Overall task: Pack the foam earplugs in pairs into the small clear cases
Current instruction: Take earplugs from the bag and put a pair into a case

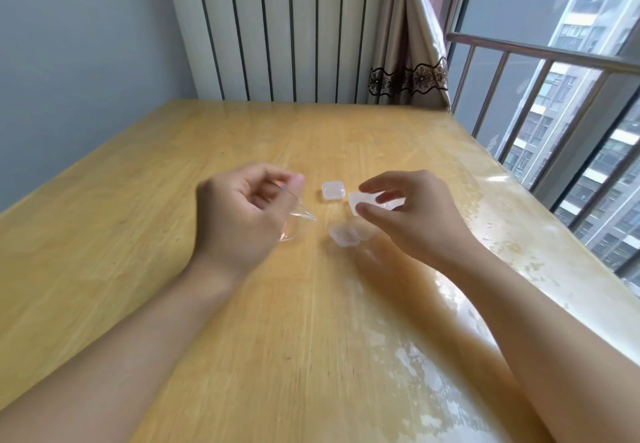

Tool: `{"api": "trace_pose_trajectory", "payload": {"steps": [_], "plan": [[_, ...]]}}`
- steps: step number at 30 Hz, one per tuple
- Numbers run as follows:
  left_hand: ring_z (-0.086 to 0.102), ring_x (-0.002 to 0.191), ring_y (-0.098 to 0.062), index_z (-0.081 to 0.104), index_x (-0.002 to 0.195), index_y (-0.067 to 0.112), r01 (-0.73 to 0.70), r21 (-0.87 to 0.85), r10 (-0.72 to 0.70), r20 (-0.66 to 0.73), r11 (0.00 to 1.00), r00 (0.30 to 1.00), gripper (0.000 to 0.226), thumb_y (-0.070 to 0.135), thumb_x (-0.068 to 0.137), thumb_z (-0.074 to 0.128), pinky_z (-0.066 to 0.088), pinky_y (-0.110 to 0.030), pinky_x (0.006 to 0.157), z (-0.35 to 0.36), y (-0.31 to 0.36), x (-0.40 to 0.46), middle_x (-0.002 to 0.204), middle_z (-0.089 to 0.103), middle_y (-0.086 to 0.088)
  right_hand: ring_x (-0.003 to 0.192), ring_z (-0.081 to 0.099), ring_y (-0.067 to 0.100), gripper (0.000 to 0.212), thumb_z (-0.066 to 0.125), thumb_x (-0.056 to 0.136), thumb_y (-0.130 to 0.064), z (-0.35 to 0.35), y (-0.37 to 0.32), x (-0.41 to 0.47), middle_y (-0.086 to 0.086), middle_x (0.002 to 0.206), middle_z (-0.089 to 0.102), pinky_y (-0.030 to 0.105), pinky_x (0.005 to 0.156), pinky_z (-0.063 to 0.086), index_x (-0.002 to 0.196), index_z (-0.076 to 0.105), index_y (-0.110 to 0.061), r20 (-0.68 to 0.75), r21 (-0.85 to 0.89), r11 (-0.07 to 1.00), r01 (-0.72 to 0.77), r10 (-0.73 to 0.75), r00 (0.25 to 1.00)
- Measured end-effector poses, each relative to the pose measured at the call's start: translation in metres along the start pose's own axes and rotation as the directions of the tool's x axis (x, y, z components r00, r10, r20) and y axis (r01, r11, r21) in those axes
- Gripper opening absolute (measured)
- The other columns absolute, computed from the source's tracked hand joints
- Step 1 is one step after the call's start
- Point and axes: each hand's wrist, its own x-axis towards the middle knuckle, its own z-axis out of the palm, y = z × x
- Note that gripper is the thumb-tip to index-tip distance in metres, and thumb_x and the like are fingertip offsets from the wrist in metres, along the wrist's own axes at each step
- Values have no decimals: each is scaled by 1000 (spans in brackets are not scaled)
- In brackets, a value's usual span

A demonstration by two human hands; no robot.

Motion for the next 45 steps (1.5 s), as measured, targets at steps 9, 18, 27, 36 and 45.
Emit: {"api": "trace_pose_trajectory", "payload": {"steps": [9,18,27,36,45], "plan": [[49,133,-27,55,137,29,411,395,-470,60,821,881,52,56,93,46,38,-43,113,-14,-80,52,141,60,-2,84,59,22,22,66,91,-24,53,-44,-34,-5,88,65,31,66,43,111,76,-25,203,-228,866,445,-405,892],[65,102,-24,66,82,29,324,512,-431,100,795,897,18,38,95,57,46,-40,101,-5,-77,66,92,73,8,95,51,22,33,48,98,-50,55,-35,-30,-5,93,52,35,77,41,114,71,-34,307,-456,791,408,-291,906],[59,77,-17,73,71,19,401,366,-528,383,840,758,31,27,98,61,47,-30,77,-42,-56,58,80,72,-4,83,35,15,52,26,89,-61,44,-33,-30,-7,85,44,35,76,40,109,71,-46,334,-459,806,373,-233,913],[59,59,-7,66,96,11,540,-277,-477,264,795,838,9,8,90,71,52,-17,60,-38,-40,58,77,65,-3,93,43,17,44,38,91,-65,38,-30,-30,-7,96,51,34,82,41,111,71,-43,353,-469,813,345,-185,917],[61,66,-13,69,91,10,479,-317,-462,133,818,877,14,18,85,78,54,-18,62,-28,-50,57,79,69,-7,93,45,15,37,51,91,-63,36,-28,-28,-10,95,55,33,81,43,108,75,-40,320,-415,838,354,-230,919]]}}
